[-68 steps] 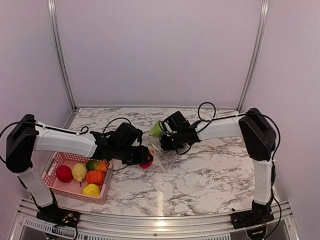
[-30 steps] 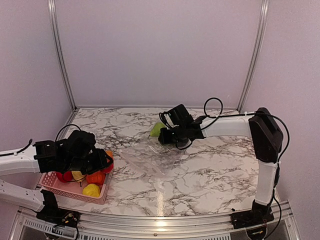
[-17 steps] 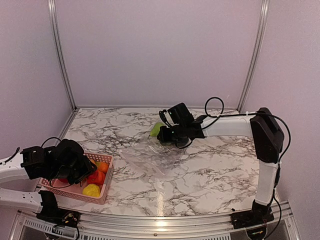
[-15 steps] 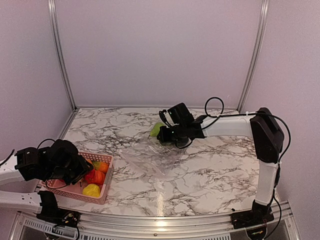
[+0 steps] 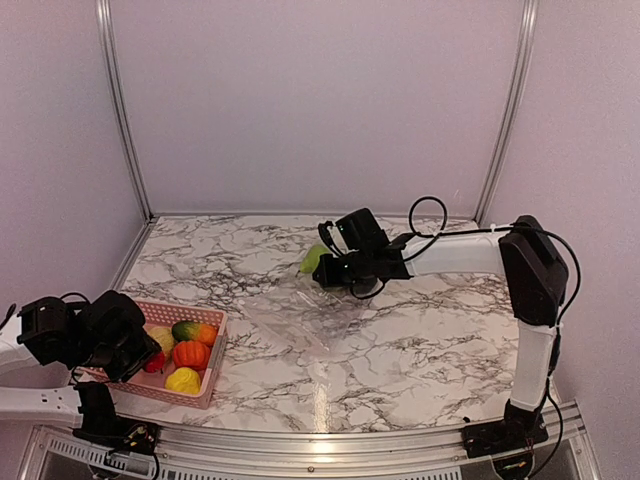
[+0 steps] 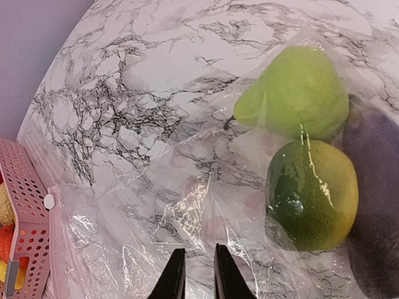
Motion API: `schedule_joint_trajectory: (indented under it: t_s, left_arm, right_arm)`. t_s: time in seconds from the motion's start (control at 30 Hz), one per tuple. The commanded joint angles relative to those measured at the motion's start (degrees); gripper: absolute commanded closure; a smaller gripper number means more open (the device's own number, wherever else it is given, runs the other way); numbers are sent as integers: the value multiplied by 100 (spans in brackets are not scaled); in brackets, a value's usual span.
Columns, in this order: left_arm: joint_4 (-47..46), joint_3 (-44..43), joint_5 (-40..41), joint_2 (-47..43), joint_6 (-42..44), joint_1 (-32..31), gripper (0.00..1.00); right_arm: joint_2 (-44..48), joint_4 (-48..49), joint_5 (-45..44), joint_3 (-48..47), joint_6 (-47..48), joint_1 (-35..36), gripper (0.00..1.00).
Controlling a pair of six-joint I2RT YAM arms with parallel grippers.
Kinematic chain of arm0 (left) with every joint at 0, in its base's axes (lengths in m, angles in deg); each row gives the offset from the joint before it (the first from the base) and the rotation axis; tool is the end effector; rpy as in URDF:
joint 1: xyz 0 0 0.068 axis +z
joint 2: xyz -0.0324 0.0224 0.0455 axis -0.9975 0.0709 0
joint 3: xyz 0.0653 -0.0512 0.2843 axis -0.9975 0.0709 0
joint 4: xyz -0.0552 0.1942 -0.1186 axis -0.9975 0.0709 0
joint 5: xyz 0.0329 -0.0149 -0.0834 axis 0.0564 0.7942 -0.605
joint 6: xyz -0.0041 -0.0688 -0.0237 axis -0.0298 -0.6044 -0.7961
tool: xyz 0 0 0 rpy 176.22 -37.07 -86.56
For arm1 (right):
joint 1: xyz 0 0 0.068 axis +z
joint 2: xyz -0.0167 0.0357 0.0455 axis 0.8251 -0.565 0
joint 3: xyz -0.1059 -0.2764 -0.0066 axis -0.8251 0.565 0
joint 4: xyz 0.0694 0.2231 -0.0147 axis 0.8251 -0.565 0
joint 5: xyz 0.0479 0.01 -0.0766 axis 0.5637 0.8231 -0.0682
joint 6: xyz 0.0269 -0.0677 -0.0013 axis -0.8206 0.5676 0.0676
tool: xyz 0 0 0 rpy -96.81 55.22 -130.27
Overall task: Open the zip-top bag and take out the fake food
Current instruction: Place the fake fruit in the bin, then pick up the fake fruit from the zipper food storage bag.
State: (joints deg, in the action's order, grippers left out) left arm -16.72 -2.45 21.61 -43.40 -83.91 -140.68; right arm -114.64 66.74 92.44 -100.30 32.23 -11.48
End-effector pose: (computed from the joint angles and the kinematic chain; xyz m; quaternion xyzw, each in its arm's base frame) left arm 0.0547 -0.0398 0.2237 -0.3276 0.9028 -0.1519 0.2338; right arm 0.3164 0.3162 0.2194 -0.1571 0.8970 0.2797 0.3040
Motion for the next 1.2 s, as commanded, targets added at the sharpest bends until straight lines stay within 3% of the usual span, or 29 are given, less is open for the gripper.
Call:
schedule_joint_trajectory:
  t_s: [0.0,0.1,0.27,0.47,0.67,0.97,1.17]
  left_arm:
    - [510,-117,227,99,-233,16,51]
    - [536,-120,291,134,-230,16,45]
    - [545,-235,448,162,-219,16,27]
    - [477,-549,638,376,122,16,19]
    - [-403,-1005,687,883,1249,16,18]
    - [-2349,-1631,70,2237,3143,46,21]
    - [-3792,-1815,-940,3358,3887,210,33]
  right_arm:
    - [272,122,43,74,-38,44,84]
    - [307,114,44,83,-18,44,84]
    - [351,34,40,5,60,42,82]
    - [380,-68,-10,-90,136,45,81]
    - [365,-331,-270,-312,328,14,80]
    - [367,-603,-446,-405,515,-465,77]
    - [-16,-935,-496,-924,731,-613,75]
